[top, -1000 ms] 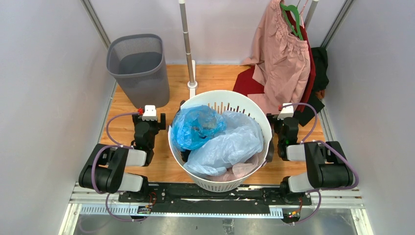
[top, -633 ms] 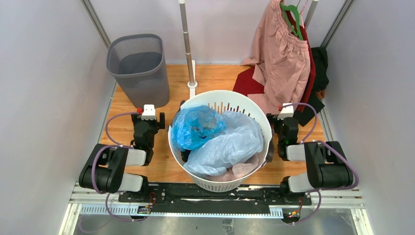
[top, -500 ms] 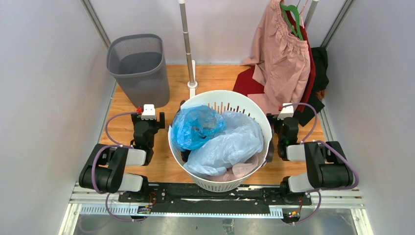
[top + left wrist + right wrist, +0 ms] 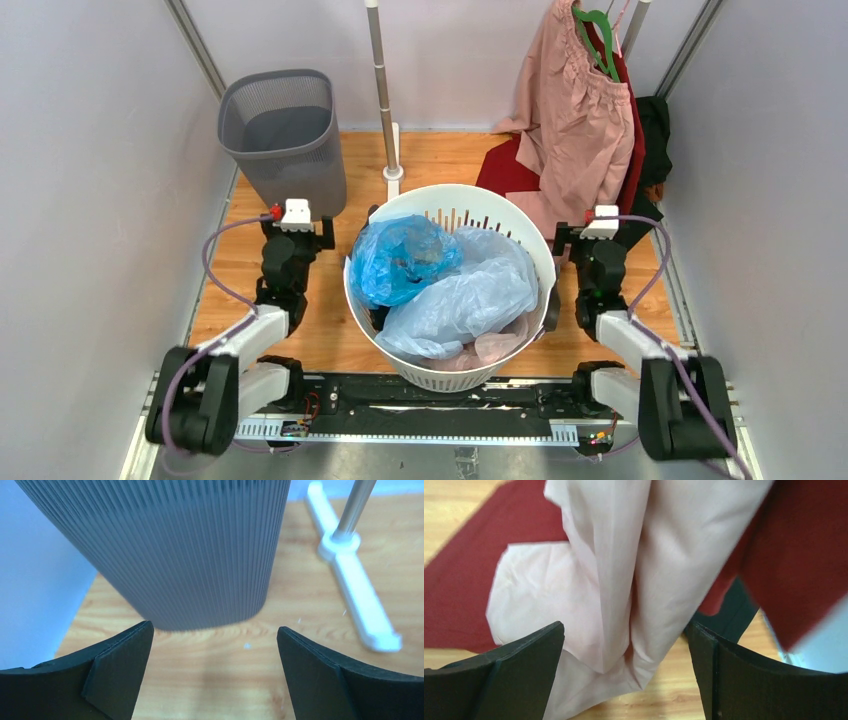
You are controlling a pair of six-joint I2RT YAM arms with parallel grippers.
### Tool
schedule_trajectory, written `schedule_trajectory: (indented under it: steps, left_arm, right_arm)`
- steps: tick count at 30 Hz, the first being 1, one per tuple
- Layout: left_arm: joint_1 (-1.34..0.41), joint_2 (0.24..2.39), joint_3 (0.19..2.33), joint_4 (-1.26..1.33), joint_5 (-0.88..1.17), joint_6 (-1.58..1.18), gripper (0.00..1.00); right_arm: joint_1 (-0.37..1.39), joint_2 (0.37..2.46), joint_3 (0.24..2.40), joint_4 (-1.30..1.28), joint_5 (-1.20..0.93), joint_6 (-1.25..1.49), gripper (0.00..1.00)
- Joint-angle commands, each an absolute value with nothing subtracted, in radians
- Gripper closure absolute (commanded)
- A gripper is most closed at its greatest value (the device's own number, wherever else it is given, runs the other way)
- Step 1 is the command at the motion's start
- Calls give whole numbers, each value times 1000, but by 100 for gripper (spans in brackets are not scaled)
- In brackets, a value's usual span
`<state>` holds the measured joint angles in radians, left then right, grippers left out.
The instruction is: Put the trash bags into the trash bin
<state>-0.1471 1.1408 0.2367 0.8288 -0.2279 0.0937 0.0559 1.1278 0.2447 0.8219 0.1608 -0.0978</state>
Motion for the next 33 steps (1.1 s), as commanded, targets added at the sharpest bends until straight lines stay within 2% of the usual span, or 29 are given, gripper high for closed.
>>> schedule_trajectory:
  steps: [1, 6, 10, 14, 20, 25, 30, 33]
  left_arm:
    - [-140, 960, 329, 606, -192, 47, 0]
    - [-140, 829, 419, 456, -257, -152, 0]
    - [-140, 791, 594, 230, -304, -347, 0]
    - [-140, 790, 744, 82, -56, -346, 0]
    - [-140, 710, 861, 27, 167, -374, 0]
    - [-140, 766, 1115, -157, 299, -431, 0]
    - [-140, 760, 1140, -89, 302, -583, 0]
    - [-140, 790, 1143, -7, 397, -621, 0]
  right_arm:
    - [40, 947, 267, 647, 145, -91, 3]
    - [40, 749, 382, 410, 184, 56, 3]
    - [39, 714, 604, 135, 145, 171, 3]
    - [40, 779, 860, -166, 25, 231, 3]
    - [28, 749, 881, -204, -119, 317, 0]
    - [21, 739, 931, -270, -209, 330, 0]
    - [22, 792, 1055, -383, -255, 310, 0]
    - [22, 792, 1077, -400, -282, 305, 0]
